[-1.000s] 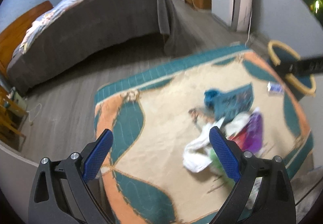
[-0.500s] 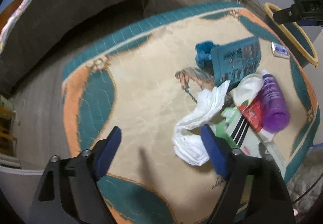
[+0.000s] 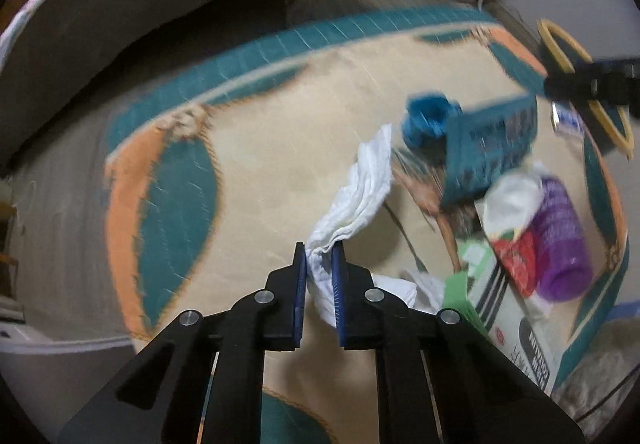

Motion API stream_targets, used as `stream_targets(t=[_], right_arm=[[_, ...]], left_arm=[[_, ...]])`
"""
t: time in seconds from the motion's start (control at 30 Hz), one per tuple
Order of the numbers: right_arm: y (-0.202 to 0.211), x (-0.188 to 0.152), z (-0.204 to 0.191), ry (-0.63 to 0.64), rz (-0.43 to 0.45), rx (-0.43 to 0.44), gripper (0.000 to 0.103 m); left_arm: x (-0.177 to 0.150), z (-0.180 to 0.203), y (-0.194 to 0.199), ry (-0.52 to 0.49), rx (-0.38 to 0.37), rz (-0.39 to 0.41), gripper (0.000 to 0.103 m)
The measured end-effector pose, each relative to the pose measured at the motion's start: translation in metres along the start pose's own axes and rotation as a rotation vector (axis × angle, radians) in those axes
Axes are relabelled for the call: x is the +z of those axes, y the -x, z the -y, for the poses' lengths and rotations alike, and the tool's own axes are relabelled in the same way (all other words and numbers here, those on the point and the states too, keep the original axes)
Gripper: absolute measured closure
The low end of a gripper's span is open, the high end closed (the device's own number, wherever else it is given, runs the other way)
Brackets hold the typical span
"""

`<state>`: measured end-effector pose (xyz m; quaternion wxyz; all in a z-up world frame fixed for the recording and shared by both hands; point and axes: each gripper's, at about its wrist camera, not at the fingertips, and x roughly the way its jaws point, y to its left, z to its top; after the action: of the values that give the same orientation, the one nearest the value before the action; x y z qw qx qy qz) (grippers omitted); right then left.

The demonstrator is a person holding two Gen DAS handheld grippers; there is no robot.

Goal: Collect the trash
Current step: 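Grasp the blue plastic tray with the right gripper while the left gripper holds the tissue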

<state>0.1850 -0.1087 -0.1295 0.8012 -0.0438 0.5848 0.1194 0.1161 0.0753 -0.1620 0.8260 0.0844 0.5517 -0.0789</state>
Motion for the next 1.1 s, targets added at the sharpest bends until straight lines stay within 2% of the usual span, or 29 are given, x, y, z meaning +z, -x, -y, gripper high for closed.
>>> stream_targets(t=[0.2,0.43,0.53,0.63,0.8,0.93,1.1], right_arm=[[0.006,0.009,-0.044,0.13,0.055,0.065,0.006],[-0.013,0.006,-0.073,0.253,0.004,0.061,0.009],[-0.023,-0.001,-0.075,0.294,-0.044,0.046,0.016],[-0.028,-0.009,-0.073,0.342,-0.06,-0.013,0.024],[-0.023,-0.009,-0.068,0.334,-0.053,-0.023,0.058],[-0.015,-0.011,-0.062,0.339,-0.067,-0.015,0.068],[-0.007,-0.016,-0.068,0.399,-0.094,0.049,0.069]], left_arm=[[0.003,-0.021,0.029,0.067,-0.006,0.091,0.09],[0.004,-0.035,0.034,0.107,-0.019,0.1,0.09],[0.003,-0.04,0.032,0.115,-0.023,0.093,0.09],[0.004,-0.04,0.03,0.118,-0.027,0.093,0.09],[0.006,-0.039,0.031,0.112,-0.028,0.097,0.09],[0.007,-0.039,0.032,0.113,-0.028,0.102,0.09],[0.007,-0.038,0.033,0.117,-0.032,0.101,0.09]])
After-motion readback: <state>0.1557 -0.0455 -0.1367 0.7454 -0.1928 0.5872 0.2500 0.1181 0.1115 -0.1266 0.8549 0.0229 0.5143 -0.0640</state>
